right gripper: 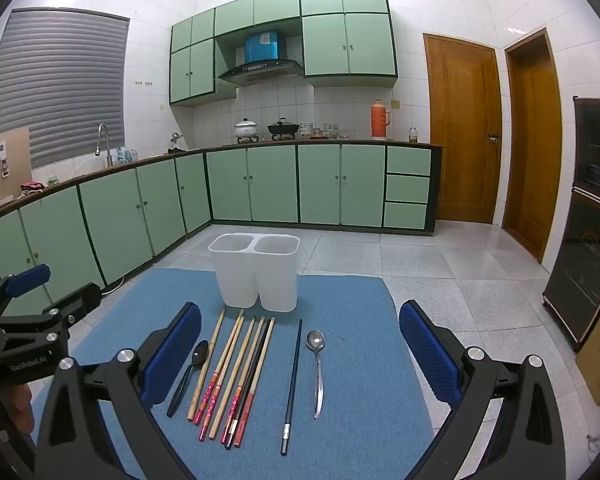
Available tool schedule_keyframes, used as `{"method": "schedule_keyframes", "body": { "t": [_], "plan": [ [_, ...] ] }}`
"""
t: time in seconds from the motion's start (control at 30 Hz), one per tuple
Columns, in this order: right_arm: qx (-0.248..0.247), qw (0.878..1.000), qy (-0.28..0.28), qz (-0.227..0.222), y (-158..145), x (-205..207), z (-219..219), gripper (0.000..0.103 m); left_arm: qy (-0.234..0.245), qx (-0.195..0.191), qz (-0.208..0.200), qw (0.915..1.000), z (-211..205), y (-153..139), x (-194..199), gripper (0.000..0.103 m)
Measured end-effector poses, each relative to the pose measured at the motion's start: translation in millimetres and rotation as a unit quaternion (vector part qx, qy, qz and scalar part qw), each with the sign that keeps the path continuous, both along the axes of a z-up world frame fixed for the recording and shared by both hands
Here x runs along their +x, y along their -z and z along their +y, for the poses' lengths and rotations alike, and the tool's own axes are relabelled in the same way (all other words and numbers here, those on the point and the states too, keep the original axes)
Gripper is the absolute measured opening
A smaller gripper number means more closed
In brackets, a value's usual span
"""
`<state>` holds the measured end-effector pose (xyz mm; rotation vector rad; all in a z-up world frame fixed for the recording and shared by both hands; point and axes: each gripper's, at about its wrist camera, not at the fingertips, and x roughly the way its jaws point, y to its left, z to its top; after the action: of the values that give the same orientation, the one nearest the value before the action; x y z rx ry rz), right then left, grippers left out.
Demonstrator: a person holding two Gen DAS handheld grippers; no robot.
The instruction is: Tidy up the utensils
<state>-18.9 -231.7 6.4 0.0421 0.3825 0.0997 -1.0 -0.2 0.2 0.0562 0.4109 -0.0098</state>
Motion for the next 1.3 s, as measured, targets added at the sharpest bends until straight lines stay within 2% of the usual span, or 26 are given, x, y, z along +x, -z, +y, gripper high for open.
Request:
{"method": "schedule_keyframes", "body": {
  "t": [0.4, 1.3],
  "plan": [
    [0.003, 1.000, 0.000, -0.001, 0.2, -0.2, -0.4, 0.097, -0.004, -0.001, 0.001, 1.0000, 5.5, -5.1, -8.5, 0.098],
    [0.003, 1.000, 0.000, 0.000, 0.5, 1.4, -0.6, 0.097, -0.008, 0.000, 0.004, 1.0000, 8.9, 1.9, -0.9, 0.098]
  ]
}}
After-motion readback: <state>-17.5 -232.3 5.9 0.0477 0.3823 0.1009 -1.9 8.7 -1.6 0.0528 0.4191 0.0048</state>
